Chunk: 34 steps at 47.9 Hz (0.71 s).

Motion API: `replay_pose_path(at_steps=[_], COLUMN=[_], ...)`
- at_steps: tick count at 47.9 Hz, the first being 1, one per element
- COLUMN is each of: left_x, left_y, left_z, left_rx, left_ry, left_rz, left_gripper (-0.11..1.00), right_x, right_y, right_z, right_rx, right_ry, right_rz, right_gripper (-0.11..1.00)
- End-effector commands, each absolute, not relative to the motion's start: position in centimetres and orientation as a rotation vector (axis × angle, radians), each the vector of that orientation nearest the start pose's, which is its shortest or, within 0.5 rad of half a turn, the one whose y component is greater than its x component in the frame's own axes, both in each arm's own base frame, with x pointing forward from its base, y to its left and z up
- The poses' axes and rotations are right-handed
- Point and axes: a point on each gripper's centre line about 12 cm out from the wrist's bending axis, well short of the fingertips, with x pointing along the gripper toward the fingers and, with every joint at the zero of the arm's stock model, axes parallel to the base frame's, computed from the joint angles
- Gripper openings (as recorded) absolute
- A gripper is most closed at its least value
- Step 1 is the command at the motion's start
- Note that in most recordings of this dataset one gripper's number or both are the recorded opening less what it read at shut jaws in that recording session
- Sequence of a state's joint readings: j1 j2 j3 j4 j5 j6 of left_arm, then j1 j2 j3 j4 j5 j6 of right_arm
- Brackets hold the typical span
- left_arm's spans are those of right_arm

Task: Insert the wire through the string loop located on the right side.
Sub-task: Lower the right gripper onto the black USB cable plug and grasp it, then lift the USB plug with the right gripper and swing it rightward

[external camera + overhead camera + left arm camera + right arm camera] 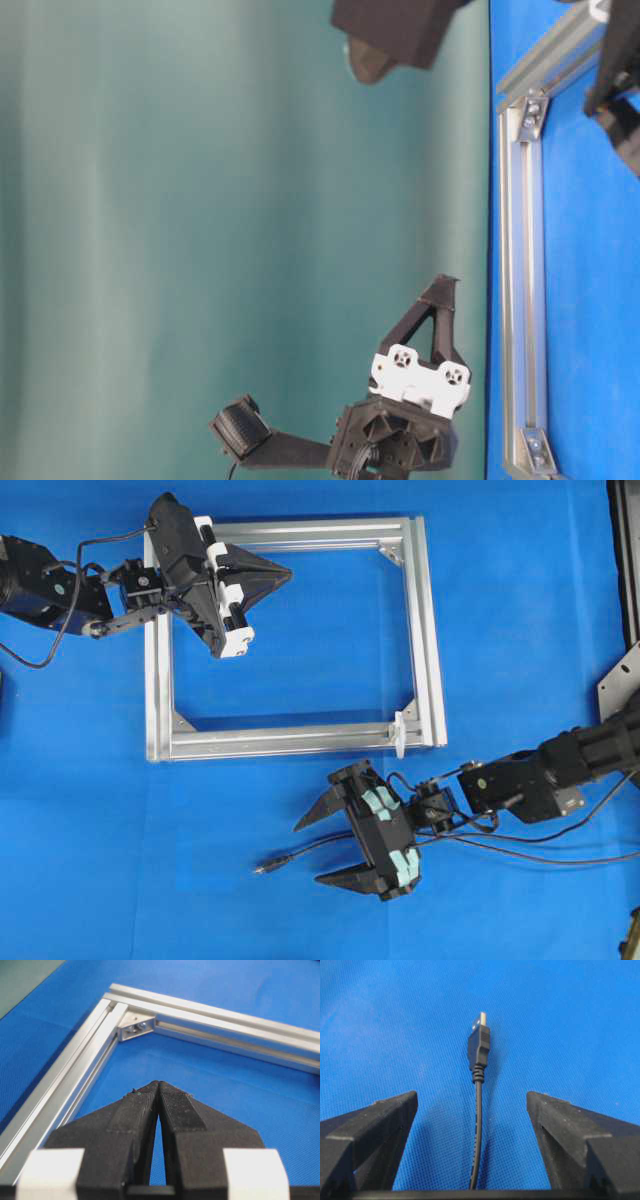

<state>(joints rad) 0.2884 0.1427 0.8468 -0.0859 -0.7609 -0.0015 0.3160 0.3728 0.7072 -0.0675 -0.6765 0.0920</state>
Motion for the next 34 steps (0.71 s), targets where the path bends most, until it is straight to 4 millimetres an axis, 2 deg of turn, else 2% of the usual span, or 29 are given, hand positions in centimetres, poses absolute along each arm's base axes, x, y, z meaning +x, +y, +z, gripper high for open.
replay_pose_path(at_steps=[1,7,12,15,21,26,28,34], left_x=[36.44,36.46,36.46,36.44,36.44,36.46,36.43,36.44], left_y=[11.64,11.58,11.58,11.64,11.64,11.58,11.65,11.64], left_z=[15.09,15.09,15.09,15.09,15.09,15.09,15.07,15.09], left_rx=[-0.085,-0.085,-0.088,-0.089,-0.088,-0.088,-0.089,-0.088], left_ry=[0.182,0.182,0.182,0.181,0.182,0.182,0.183,0.182], left_rz=[0.354,0.352,0.352,0.354,0.354,0.352,0.355,0.354], left_gripper=[-0.02,-0.02,-0.02,-0.02,-0.02,-0.02,-0.02,-0.02], right_x=[40.03,40.26,40.20,40.16,39.95,39.71,39.69,39.70], right_y=[13.73,13.81,13.83,13.82,13.60,13.35,13.27,13.33], right_z=[8.40,8.09,7.99,8.02,7.89,7.80,7.80,7.80], right_rx=[-0.009,-0.009,-0.009,-0.009,-0.007,0.000,0.001,-0.003], right_ry=[0.366,0.374,0.377,0.377,0.385,0.393,0.395,0.414], right_rz=[0.348,0.348,0.347,0.347,0.342,0.331,0.328,0.327], right_gripper=[0.79,0.77,0.68,0.55,0.19,0.00,-0.03,-0.03])
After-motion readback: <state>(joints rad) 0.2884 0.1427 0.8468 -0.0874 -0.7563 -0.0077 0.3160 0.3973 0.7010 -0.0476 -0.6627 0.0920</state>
